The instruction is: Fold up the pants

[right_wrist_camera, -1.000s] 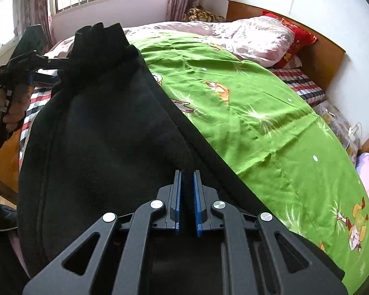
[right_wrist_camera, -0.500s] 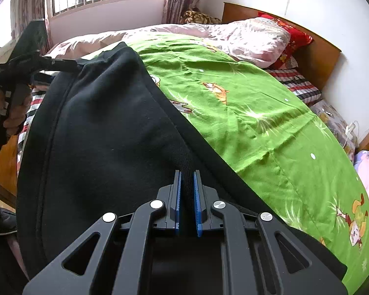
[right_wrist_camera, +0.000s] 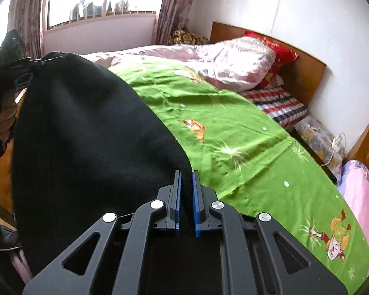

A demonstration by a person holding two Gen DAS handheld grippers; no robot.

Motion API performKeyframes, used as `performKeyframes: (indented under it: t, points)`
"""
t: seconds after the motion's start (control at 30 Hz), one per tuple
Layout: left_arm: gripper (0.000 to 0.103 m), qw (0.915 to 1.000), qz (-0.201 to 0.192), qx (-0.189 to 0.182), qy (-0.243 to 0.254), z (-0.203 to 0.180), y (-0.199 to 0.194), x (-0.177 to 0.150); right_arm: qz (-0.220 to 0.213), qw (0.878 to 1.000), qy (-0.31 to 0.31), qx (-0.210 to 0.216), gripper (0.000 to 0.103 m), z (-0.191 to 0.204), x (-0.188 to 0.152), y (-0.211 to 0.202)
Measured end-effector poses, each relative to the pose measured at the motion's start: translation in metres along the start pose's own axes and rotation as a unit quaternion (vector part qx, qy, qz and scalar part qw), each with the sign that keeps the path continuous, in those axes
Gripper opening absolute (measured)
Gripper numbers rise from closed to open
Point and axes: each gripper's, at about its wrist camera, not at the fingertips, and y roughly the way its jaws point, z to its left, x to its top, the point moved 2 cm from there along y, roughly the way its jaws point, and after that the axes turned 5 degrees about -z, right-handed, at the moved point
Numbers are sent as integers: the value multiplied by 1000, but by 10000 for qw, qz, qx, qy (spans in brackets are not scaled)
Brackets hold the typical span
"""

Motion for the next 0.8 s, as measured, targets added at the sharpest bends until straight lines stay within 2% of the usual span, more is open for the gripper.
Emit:
performKeyframes:
  t: [0.07, 0.1, 0.13, 0.17, 0.2, 0.23, 0.27, 0.3, 0.37, 0.5, 0.57, 0.6, 0.63, 0.67, 0.7, 0.73, 0.8]
  points:
    - [11, 9991, 262, 348, 11, 11, 14, -17, 319, 9994, 34, 100, 11, 0, -9, 21]
    - [13, 9972, 499, 551, -26, 19, 24, -28, 500, 9984, 90, 233, 19, 1, -17, 33]
    - [14, 9946, 787, 667, -142, 28, 33, -44, 361, 9989, 154, 254, 27, 0, -18, 32]
    - [19, 9935, 874, 687, -264, 35, 33, -52, 346, 9985, 284, 321, 32, -3, -18, 30]
    - [22, 9931, 909, 627, -402, 41, 32, -57, 348, 9975, 451, 411, 52, -6, -18, 27]
    - [24, 9925, 965, 441, -605, 47, 29, -60, 270, 9967, 621, 436, 77, -11, -17, 21]
    - [30, 9919, 972, 243, -779, 53, 25, -62, 143, 9965, 707, 411, 81, -14, -17, 14]
    - [42, 9904, 965, -27, -990, 58, 23, -59, 36, 9961, 788, 407, 80, -17, -17, 7]
    - [60, 9872, 934, -348, -1246, 64, 22, -52, -129, 9945, 1000, 300, 77, -26, -17, -8]
    - [72, 9769, 824, -812, -1795, 77, 33, -36, -408, 9900, 1349, 73, 76, -32, -23, -34]
    - [71, 9684, 765, -976, -2165, 86, 43, -26, -560, 9886, 1400, 49, 76, -29, -27, -43]
    - [63, 9624, 706, -1049, -2404, 91, 47, -25, -601, 9882, 1406, 36, 76, -26, -29, -45]
    - [49, 9607, 656, -1036, -2492, 94, 49, -23, -665, 9876, 1421, 5, 76, -24, -32, -51]
    - [19, 9631, 617, -946, -2444, 94, 50, -21, -697, 9872, 1431, -7, 76, -22, -35, -54]
    - [19, 9669, 555, -908, -2319, 91, 48, -17, -721, 9871, 1430, -24, 76, -20, -38, -58]
    - [19, 9762, 365, -858, -1957, 79, 40, -12, -750, 9869, 1422, -102, 76, -18, -42, -62]
    - [18, 9895, 80, -728, -1248, 54, 22, -4, -759, 9867, 1424, -199, 76, -19, -49, -69]
